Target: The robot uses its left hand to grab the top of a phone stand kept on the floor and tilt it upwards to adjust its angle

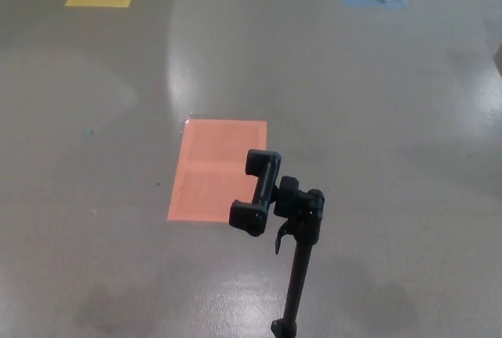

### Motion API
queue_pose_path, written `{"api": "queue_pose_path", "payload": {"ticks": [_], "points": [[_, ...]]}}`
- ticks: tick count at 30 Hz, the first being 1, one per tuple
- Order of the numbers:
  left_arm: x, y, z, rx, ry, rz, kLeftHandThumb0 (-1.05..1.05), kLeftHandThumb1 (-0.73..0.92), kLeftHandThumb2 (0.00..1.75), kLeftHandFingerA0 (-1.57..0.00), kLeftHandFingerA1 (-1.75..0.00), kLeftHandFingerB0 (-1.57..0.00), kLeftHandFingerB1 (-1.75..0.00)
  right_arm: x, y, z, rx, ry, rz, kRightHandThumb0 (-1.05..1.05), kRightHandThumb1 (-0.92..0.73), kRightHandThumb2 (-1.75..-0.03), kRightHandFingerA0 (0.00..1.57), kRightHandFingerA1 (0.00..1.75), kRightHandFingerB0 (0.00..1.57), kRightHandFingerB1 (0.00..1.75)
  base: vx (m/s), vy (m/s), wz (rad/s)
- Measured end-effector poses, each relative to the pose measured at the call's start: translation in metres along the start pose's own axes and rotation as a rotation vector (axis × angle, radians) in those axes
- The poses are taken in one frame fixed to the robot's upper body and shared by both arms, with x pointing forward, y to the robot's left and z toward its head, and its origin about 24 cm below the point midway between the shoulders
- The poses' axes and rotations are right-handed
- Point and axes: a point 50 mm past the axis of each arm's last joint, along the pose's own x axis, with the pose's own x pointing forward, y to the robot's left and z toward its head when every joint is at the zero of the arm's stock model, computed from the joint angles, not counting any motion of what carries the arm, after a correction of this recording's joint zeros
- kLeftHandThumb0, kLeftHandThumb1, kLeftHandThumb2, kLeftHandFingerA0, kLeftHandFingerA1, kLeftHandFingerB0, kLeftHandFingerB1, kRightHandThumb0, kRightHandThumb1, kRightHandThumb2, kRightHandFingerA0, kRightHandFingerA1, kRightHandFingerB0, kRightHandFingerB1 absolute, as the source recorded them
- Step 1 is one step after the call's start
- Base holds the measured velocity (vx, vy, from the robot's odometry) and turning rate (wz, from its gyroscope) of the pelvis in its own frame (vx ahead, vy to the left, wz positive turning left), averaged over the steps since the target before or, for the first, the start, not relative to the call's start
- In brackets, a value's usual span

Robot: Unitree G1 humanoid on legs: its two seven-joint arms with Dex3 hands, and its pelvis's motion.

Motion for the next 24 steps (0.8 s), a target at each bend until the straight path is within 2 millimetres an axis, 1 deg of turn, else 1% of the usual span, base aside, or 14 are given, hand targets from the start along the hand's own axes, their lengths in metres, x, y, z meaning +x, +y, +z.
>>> {"api": "queue_pose_path", "payload": {"ticks": [3,6,7,11,12,15,16,18,19,20,21,22,23,24], "points": [[0.000,-0.001,0.000,0.000,-0.002,-0.011,-0.69,0.54,0.88,-0.04,-0.40,-0.03,-0.28,0.000,0.000,-0.001,0.000,0.000,0.000,-0.65,-0.74,-0.63,0.18,0.36,0.20,0.29,0.00,0.000,0.00],[0.000,-0.001,0.000,0.000,-0.007,-0.021,-0.70,0.57,0.90,-0.04,-0.41,-0.03,-0.28,0.000,0.000,-0.001,-0.001,-0.008,-0.004,-0.66,-0.76,-0.63,0.18,0.35,0.19,0.29,0.00,0.000,0.00],[0.000,-0.001,0.000,-0.001,-0.010,-0.024,-0.73,0.58,0.90,-0.05,-0.32,-0.05,-0.23,0.000,0.000,-0.001,-0.002,-0.010,-0.004,-0.65,-0.76,-0.63,0.18,0.35,0.20,0.29,0.00,0.000,0.00],[0.000,-0.002,0.003,0.004,-0.046,-0.028,-0.75,0.61,0.92,-0.06,-0.34,-0.05,-0.22,0.000,0.000,0.000,-0.005,-0.019,-0.004,-0.65,-0.75,-0.65,0.17,0.36,0.20,0.30,0.00,0.000,0.00],[0.000,-0.002,0.003,0.005,-0.050,-0.028,-0.75,0.60,0.92,-0.06,-0.31,-0.05,-0.21,0.000,0.000,0.000,-0.006,-0.020,-0.004,-0.64,-0.75,-0.63,0.19,0.36,0.18,0.29,0.00,0.000,0.00],[0.000,-0.001,0.011,0.022,-0.107,-0.023,-0.77,0.63,0.94,-0.06,-0.34,-0.06,-0.21,0.000,0.000,0.002,-0.007,-0.029,-0.006,-0.65,-0.75,-0.63,0.19,0.36,0.18,0.29,0.00,0.000,0.00],[0.000,-0.001,0.016,0.036,-0.133,-0.016,-0.74,0.62,0.97,-0.11,-0.44,0.00,-0.25,0.000,-0.001,0.003,-0.007,-0.032,-0.007,-0.36,-0.50,-1.05,0.02,0.50,0.00,0.47,0.00,0.000,0.00],[0.000,0.000,0.025,0.069,-0.183,0.000,-0.74,0.62,0.97,-0.11,-0.44,0.00,-0.25,0.001,-0.002,0.004,-0.007,-0.038,-0.009,-0.36,-0.50,-1.05,0.02,0.50,0.00,0.47,0.00,0.000,0.00],[0.000,0.000,0.028,0.078,-0.199,0.004,-0.74,0.67,1.02,-0.05,-0.42,-0.01,-0.25,0.001,-0.002,0.005,-0.007,-0.039,-0.010,-0.64,-0.75,-0.63,0.18,0.35,0.17,0.29,0.00,0.000,0.00],[0.000,0.001,0.032,0.091,-0.222,0.011,-0.74,0.67,1.02,-0.05,-0.42,-0.01,-0.25,0.001,-0.002,0.005,-0.008,-0.041,-0.010,-0.64,-0.75,-0.63,0.18,0.35,0.17,0.29,0.00,0.000,0.00],[0.000,0.001,0.041,0.119,-0.269,0.021,-0.80,0.73,1.06,-0.10,-0.44,-0.01,-0.24,0.001,-0.003,0.006,-0.009,-0.043,-0.012,-0.64,-0.75,-0.63,0.19,0.36,0.18,0.29,0.00,0.000,0.00],[0.000,0.001,0.043,0.125,-0.279,0.024,-0.80,0.73,1.06,-0.10,-0.44,-0.01,-0.24,0.001,-0.003,0.007,-0.009,-0.044,-0.013,-0.64,-0.75,-0.63,0.19,0.36,0.18,0.29,0.00,0.000,0.00],[-0.001,0.003,0.056,0.164,-0.341,0.039,-0.74,0.72,1.09,-0.04,-0.40,-0.03,-0.26,0.002,-0.004,0.008,-0.010,-0.048,-0.015,-0.65,-0.75,-0.63,0.21,0.37,0.19,0.30,0.00,0.000,0.00],[-0.002,0.003,0.059,0.174,-0.356,0.043,-0.74,0.72,1.09,-0.04,-0.40,-0.03,-0.26,0.002,-0.005,0.009,-0.010,-0.049,-0.015,-0.65,-0.75,-0.63,0.21,0.37,0.19,0.30,0.00,0.000,0.00]]}}
